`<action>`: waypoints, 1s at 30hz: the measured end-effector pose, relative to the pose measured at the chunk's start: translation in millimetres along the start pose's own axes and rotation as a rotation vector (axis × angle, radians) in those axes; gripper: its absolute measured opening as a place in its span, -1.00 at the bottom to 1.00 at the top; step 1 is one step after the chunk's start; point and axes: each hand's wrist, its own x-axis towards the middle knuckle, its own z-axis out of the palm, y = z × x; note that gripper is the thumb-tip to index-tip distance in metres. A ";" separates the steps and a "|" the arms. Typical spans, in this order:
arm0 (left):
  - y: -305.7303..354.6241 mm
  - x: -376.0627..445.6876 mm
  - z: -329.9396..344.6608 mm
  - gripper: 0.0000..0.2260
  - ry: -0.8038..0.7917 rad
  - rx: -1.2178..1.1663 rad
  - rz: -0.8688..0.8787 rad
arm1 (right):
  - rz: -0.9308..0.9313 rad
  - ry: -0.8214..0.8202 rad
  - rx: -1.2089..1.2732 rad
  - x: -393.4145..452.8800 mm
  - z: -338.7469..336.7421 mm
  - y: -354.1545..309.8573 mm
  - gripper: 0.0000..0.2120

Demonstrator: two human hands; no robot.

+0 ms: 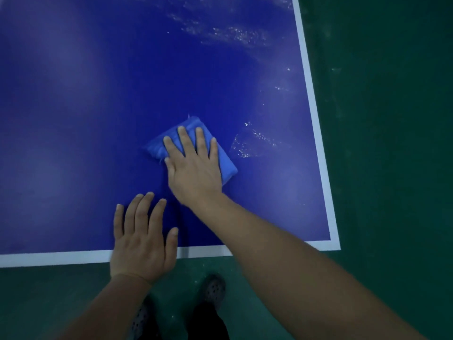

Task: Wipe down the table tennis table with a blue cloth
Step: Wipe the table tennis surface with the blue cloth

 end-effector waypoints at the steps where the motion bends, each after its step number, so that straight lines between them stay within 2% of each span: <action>1: -0.1 0.3 0.1 -0.46 -0.002 0.004 0.003 | -0.002 0.000 -0.016 12.9 -1.4 4.5 -0.50; 3: 0.6 0.1 0.6 -0.47 -0.021 0.012 0.011 | 0.054 0.001 -0.056 28.3 -5.7 38.4 -0.49; 8: 2.5 1.0 -1.8 -0.47 -0.077 0.010 0.008 | 0.501 0.037 -0.043 31.5 -41.8 202.8 -0.49; 10: 3.8 1.2 -3.4 -0.47 -0.085 0.004 0.008 | 0.571 0.042 0.005 18.6 -51.3 230.0 -0.49; 13: 5.7 2.0 -6.5 -0.47 -0.102 0.006 0.000 | 0.542 0.075 -0.022 -25.7 -40.2 207.8 -0.49; 17: 5.8 3.0 -6.7 -0.44 -0.117 0.025 -0.002 | 0.411 -0.015 -0.076 -92.0 -25.6 165.5 -0.46; 20: 7.0 3.4 -7.8 -0.39 -0.126 0.017 -0.005 | 0.380 -0.031 -0.082 -56.7 -36.2 186.0 -0.47; 25: 6.9 3.7 -6.6 -0.42 -0.113 0.044 0.010 | 0.511 0.056 -0.005 43.2 -54.7 235.6 -0.50; 28: 7.7 3.9 -7.4 -0.44 -0.106 0.053 0.014 | 0.508 0.050 0.003 39.1 -52.5 241.6 -0.50; 30: 7.6 2.9 -7.6 -0.44 -0.107 0.050 0.014 | 0.515 0.074 0.000 -3.0 -48.3 235.5 -0.50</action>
